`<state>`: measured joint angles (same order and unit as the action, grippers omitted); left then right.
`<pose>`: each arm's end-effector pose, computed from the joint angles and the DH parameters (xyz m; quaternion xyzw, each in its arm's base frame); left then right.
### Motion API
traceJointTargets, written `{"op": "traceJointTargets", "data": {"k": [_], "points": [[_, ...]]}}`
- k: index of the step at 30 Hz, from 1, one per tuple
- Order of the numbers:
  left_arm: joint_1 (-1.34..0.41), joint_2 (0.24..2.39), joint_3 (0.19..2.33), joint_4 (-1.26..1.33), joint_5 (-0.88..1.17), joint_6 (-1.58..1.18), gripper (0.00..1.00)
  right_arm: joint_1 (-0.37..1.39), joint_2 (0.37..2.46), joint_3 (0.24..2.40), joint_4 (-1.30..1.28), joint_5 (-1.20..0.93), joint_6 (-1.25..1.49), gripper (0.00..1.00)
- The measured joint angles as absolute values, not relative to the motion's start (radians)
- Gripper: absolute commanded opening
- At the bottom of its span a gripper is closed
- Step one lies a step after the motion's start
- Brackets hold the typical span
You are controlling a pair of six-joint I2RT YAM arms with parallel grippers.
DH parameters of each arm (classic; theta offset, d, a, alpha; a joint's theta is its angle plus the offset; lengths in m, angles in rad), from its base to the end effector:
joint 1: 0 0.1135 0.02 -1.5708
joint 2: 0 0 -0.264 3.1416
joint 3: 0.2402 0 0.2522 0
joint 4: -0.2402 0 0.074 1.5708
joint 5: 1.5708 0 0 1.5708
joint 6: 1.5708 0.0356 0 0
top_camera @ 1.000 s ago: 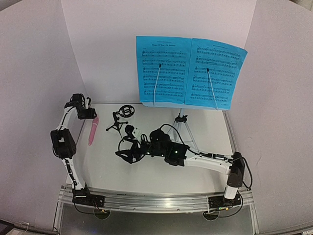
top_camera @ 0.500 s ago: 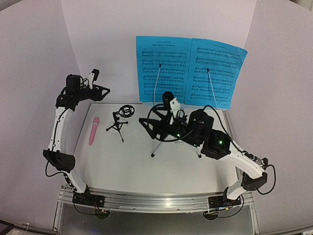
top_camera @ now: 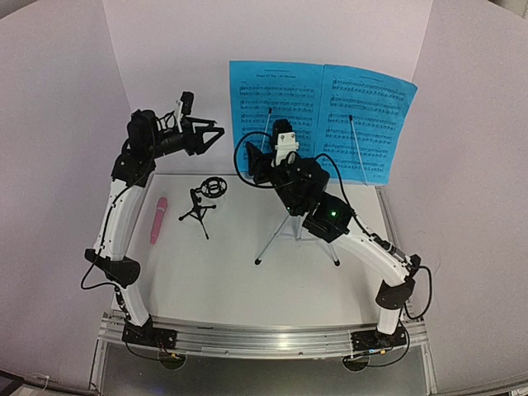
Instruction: Pack up the instrument practice props
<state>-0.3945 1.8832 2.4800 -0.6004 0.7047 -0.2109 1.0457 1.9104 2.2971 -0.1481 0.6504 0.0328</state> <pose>0.3338 -0.1639 0.5517 0.3035 0.6397 -0.4308 0.5595 0.2250 0.3454 0.5346 -0.0644 0.6339 0.2132 0.7407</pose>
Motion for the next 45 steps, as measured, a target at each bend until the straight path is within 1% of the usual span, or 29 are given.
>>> {"op": "traceJointTargets", "data": {"k": [3,7,11,12,15,18,24,28,32,34,37,42,45], "points": [[-0.423,1.919,2.494,-0.564,0.713,-0.25,0.62,1.036,1.937,2.297,-0.117,0.656,0.025,0.53],[-0.447,1.956,2.5,-0.538,0.713,-0.278,0.58,1.038,1.943,2.297,-0.072,0.661,0.019,0.42],[-0.461,1.977,2.5,-0.52,0.707,-0.291,0.57,1.04,1.943,2.284,0.008,0.679,0.014,0.33],[-0.463,1.979,2.5,-0.517,0.707,-0.293,0.57,1.039,1.943,2.278,0.02,0.683,0.012,0.33],[-0.466,1.982,2.501,-0.515,0.707,-0.291,0.59,1.039,1.943,2.261,0.043,0.691,-0.002,0.32],[-0.467,1.982,2.51,-0.525,0.704,-0.276,0.61,1.038,1.943,2.253,0.053,0.696,-0.009,0.3],[-0.451,1.971,2.532,-0.554,0.686,-0.216,0.63,1.037,1.943,2.244,0.072,0.707,-0.019,0.28],[-0.415,1.948,2.532,-0.572,0.681,-0.201,0.66,1.037,1.943,2.222,0.078,0.708,-0.019,0.22],[-0.375,1.922,2.532,-0.578,0.702,-0.188,0.72,1.037,1.943,2.208,0.08,0.707,-0.015,0.17],[-0.37,1.911,2.532,-0.581,0.721,-0.187,0.75,1.037,1.943,2.207,0.082,0.707,-0.014,0.14],[-0.386,1.889,2.523,-0.593,0.752,-0.179,0.77,1.037,1.943,2.206,0.083,0.707,-0.01,0.08],[-0.429,1.869,2.494,-0.602,0.788,-0.166,0.76,1.036,1.943,2.206,0.089,0.708,-0.009,0.01],[-0.445,1.87,2.478,-0.603,0.794,-0.161,0.7,1.034,1.943,2.206,0.09,0.709,-0.008,0.0]]}}
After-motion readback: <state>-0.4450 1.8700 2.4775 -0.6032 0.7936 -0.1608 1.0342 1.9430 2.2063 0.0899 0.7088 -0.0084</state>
